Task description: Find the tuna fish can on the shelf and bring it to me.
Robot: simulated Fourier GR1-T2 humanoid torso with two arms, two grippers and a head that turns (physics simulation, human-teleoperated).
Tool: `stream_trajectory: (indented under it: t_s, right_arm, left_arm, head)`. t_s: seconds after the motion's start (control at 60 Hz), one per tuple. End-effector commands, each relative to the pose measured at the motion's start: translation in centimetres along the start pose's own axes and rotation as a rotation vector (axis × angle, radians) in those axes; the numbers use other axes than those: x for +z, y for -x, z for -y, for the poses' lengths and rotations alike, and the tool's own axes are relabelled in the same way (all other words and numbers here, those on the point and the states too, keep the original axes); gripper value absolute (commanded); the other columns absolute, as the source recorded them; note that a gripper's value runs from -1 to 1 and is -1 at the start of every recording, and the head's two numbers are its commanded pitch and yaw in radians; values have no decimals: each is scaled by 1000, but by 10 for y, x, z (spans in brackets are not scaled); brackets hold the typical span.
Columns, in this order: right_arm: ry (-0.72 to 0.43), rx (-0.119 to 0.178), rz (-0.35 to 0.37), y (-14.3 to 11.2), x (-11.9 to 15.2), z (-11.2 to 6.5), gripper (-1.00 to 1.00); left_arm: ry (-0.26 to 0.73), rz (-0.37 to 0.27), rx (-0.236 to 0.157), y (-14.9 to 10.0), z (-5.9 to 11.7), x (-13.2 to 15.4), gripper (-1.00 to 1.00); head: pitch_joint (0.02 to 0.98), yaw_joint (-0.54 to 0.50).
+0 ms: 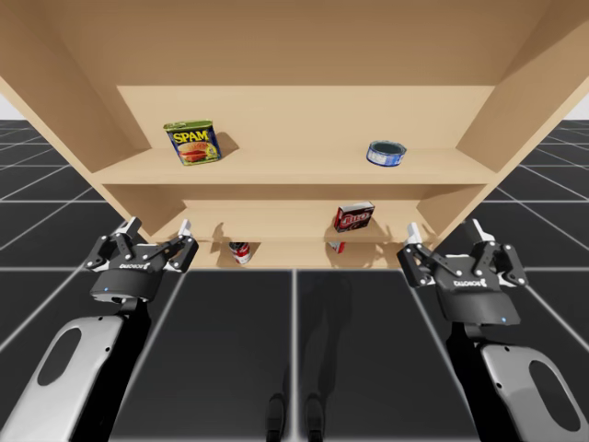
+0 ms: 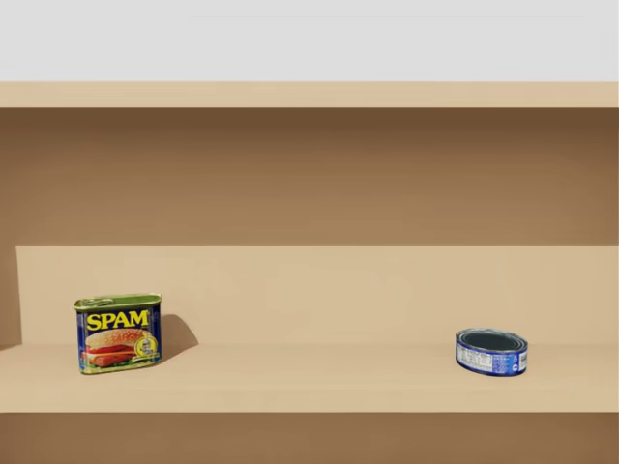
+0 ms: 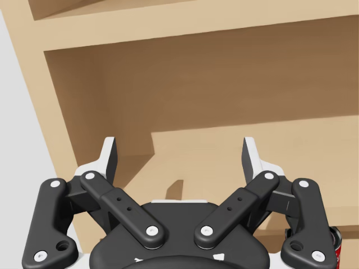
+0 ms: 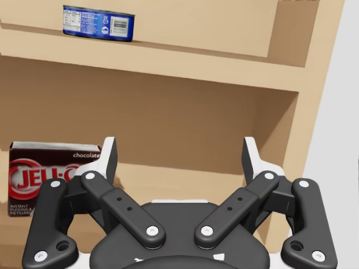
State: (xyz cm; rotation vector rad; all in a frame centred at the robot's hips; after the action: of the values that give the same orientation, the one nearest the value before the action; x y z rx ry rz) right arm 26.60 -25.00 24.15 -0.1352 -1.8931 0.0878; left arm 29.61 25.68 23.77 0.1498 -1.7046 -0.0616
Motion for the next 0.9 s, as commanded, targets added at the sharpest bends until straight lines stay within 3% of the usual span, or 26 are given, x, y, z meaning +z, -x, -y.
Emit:
stream_trajectory:
  t_s: [0.017,0.067,0.1,0.15,0.283,0.617,0.9]
  right_arm:
    - [13,-62,27,-1,4,0,-1000]
    - [15,-39,30,-3,5,0,-1000]
    - [5,-52,32,-4,3,0,-1000]
    - [-9,-41,-1,-5,2,1,-1000]
    - [-16,-47,-2,-4,1,1,-1000]
    - [-8,-43,9,-6,1,0,-1000]
    - [-10,-50,14,-8,1,-1,-1000]
  left_arm:
    - [-2,0,1,0,0,0,-1000]
    - [-2,0,3,0,-1,0,-1000]
    - [-3,-1,4,0,-1,0,-1000]
    - [-5,-1,5,0,-1,0,-1000]
    - [-6,-1,6,-1,-1,0,-1000]
    - [4,-2,0,-1,-1,0,-1000]
    - [5,-2,0,-1,-1,1,-1000]
  head:
    - [93,1]
    - [94,2]
    - [98,2]
    - [104,-1]
    - [140,-25]
    - [257,-249]
    - [291,-270]
